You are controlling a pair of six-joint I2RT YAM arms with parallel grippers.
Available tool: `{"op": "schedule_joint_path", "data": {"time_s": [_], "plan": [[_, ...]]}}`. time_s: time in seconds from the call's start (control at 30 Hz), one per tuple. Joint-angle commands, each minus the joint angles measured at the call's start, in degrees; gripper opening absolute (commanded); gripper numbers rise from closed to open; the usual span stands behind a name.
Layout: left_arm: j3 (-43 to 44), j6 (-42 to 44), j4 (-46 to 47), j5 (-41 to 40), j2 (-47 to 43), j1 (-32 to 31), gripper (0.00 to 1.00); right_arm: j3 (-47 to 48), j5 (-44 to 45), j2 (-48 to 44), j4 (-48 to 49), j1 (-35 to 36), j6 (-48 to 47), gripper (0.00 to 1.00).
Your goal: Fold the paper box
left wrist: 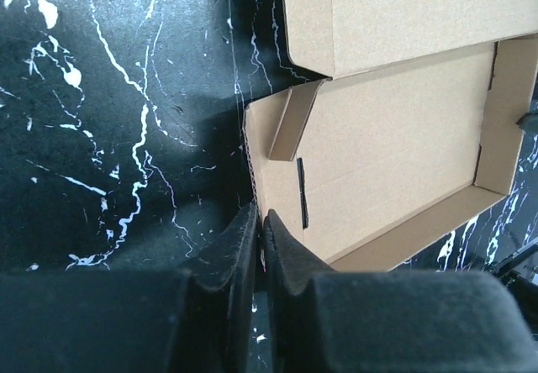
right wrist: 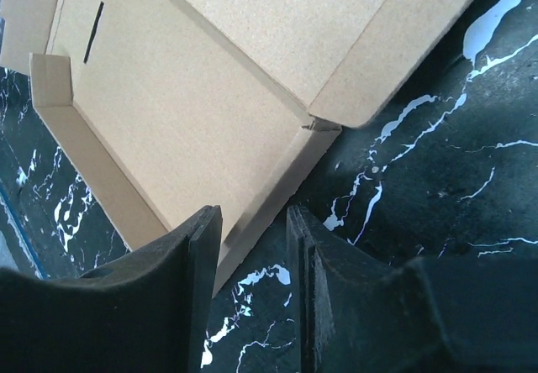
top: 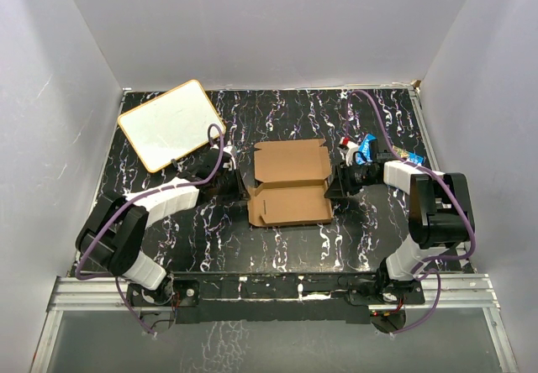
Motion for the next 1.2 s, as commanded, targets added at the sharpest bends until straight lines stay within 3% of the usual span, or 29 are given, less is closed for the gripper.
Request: {"op": "schedule_joint_path", "data": {"time_s": [0.0,0.27,0.7,1.17], "plan": [[0.51,-0.69,1.29,2.02,-0.04,-0.13,0.05,0.17,-0.05,0.56,2.94,0.05,0.89,0.41],[2.36,-2.97,5.78,6.21,0.80,-0.08,0.00,0.08,-0.75,1.06,3.06,2.25,1.27,0.39],[2.96,-6.27,10.75,11.13,3.72,-0.51,0.01,0.22,-0.75,1.89,3.00,2.54,1.68,0.39],[1.98,-5.53,11.59,13.27,6.53,-0.49,0.28,0.35,-0.54,2.12,2.86,2.51,1.60,0.39]]}}
